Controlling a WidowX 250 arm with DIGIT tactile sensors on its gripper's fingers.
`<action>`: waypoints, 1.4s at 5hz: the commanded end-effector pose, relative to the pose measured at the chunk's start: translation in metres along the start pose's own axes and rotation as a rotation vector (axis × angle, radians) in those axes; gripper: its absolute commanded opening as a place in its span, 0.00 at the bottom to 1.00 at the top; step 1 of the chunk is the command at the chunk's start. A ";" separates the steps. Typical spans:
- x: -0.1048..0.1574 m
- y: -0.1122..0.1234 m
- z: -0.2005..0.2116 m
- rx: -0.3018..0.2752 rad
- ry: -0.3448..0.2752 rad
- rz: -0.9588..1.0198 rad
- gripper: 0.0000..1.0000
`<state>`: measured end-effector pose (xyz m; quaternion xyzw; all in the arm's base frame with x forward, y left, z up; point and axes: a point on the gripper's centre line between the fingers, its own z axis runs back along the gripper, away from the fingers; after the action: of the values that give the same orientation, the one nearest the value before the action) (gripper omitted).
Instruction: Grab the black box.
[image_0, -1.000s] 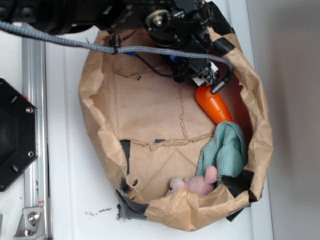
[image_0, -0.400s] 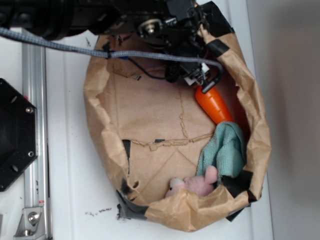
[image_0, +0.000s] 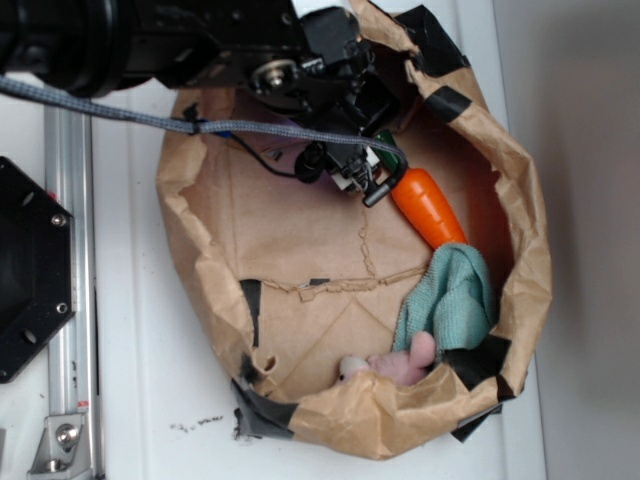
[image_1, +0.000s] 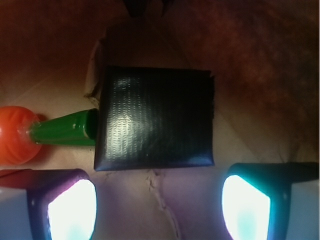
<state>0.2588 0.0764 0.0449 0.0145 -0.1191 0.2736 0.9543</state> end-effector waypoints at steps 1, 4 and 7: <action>0.024 0.007 0.011 0.002 -0.078 0.026 1.00; 0.040 0.006 -0.011 0.031 -0.111 0.039 1.00; 0.034 -0.010 -0.019 0.016 -0.103 0.031 0.00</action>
<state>0.2881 0.0866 0.0206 0.0366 -0.1476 0.3000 0.9417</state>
